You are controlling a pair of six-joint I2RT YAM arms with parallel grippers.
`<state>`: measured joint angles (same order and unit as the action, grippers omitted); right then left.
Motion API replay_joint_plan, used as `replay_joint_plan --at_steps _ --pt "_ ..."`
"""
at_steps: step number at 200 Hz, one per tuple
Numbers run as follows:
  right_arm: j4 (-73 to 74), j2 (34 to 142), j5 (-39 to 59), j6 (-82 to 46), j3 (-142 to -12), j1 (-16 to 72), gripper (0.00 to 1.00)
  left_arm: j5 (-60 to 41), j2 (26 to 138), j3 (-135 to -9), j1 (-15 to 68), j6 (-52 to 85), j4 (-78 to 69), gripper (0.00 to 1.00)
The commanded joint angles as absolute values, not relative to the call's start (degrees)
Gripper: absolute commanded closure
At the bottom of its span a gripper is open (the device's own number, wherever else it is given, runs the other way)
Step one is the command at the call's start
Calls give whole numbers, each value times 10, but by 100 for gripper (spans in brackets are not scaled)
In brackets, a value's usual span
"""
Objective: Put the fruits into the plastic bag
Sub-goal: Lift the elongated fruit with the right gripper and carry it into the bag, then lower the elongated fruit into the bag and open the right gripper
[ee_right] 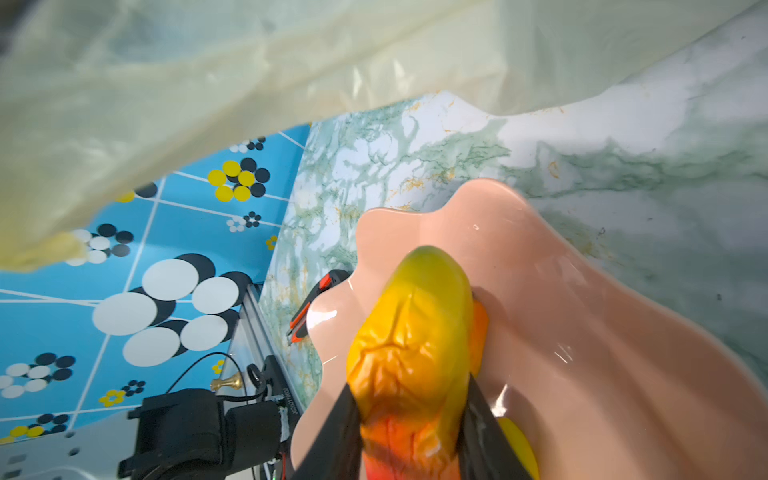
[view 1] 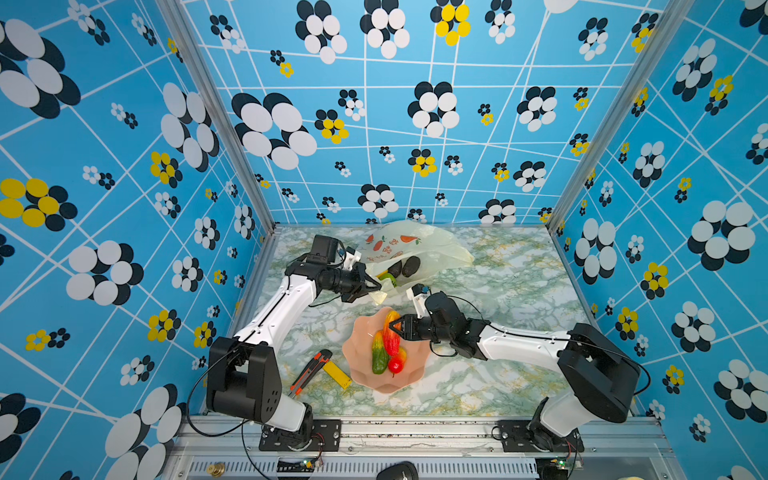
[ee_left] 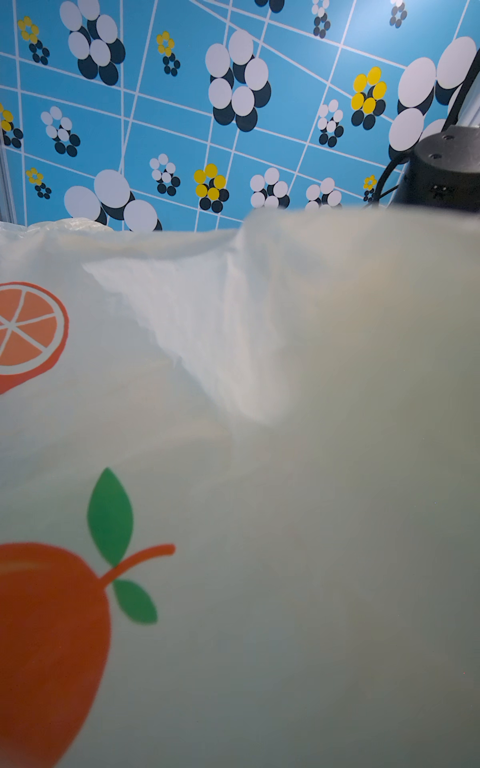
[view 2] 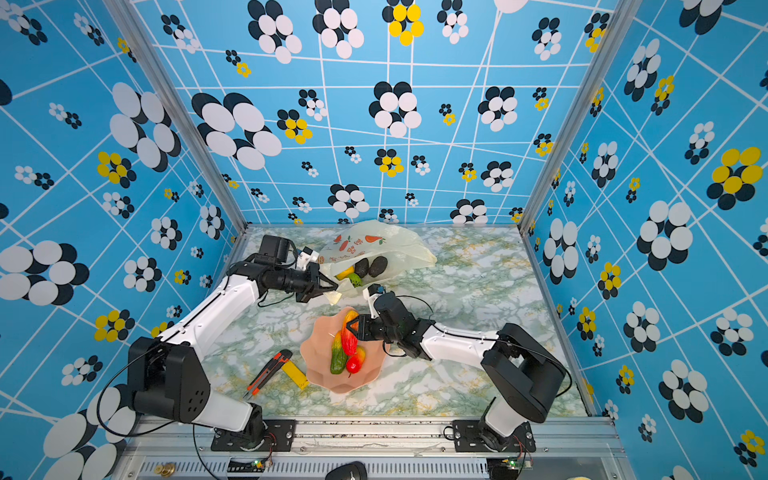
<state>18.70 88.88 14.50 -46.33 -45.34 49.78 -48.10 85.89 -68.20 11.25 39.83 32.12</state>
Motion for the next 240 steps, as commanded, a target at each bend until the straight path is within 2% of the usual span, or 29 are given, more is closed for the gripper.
replay_joint_plan --at_steps 1,52,95,121,143,193,240 --pt "208 822 181 -491 -436 482 69 -492 846 -687 108 386 327 100" --pt "188 686 144 -554 -377 413 67 -494 839 -674 110 384 325 100" --pt "180 640 -20 -569 -377 388 67 -496 831 -669 113 383 328 100" --pt "213 681 -100 -598 -391 388 68 -496 831 -669 120 391 321 100" --pt "245 740 -129 -659 -410 388 68 -495 831 -673 126 399 314 100" --pt "340 887 -114 -747 -487 387 69 -487 830 -675 148 405 309 100" --pt "345 992 -92 -797 -568 387 69 -484 826 -670 157 409 306 100"
